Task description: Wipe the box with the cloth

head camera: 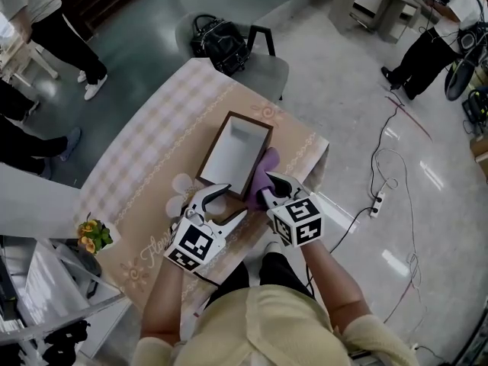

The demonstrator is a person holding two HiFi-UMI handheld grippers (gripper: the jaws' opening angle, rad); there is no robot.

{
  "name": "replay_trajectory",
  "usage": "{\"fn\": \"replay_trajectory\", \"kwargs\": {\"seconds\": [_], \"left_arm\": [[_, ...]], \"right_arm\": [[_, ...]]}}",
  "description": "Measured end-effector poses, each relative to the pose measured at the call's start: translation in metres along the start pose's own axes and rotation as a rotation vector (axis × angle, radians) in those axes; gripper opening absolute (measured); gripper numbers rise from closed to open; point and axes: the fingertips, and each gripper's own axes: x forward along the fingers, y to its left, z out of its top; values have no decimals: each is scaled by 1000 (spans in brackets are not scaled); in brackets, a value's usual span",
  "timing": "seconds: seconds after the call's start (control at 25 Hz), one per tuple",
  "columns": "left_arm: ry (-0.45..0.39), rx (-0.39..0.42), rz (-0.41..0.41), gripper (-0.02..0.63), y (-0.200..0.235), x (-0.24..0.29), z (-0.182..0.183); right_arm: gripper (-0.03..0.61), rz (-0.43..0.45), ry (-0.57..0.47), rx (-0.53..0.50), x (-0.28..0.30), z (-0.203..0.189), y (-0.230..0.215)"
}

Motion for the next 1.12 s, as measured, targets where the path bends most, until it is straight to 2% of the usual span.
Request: {"fn": "replay_trajectory", "kwargs": {"seconds": [0.16,0.36,0.72,0.96,1.12], "left_arm": [[-17,-9,-13,265,-2,-3,-1],[0,24,-2,265,-2,-7,-6],[21,30,-26,265,-8,-12,-21],[-35,-28,-24,265,-12,-24,-17],[-87,-117,13,265,-5,-41,-13]], "right_arm": [[44,7,2,-4,-3,-6,9],[44,7,8,-9,-8,-12,22],[44,16,20,-19,-16,-23,45],[44,-8,14,-22,-24,-25,51],[44,-54,-19,-8,-39,-18,46]]}}
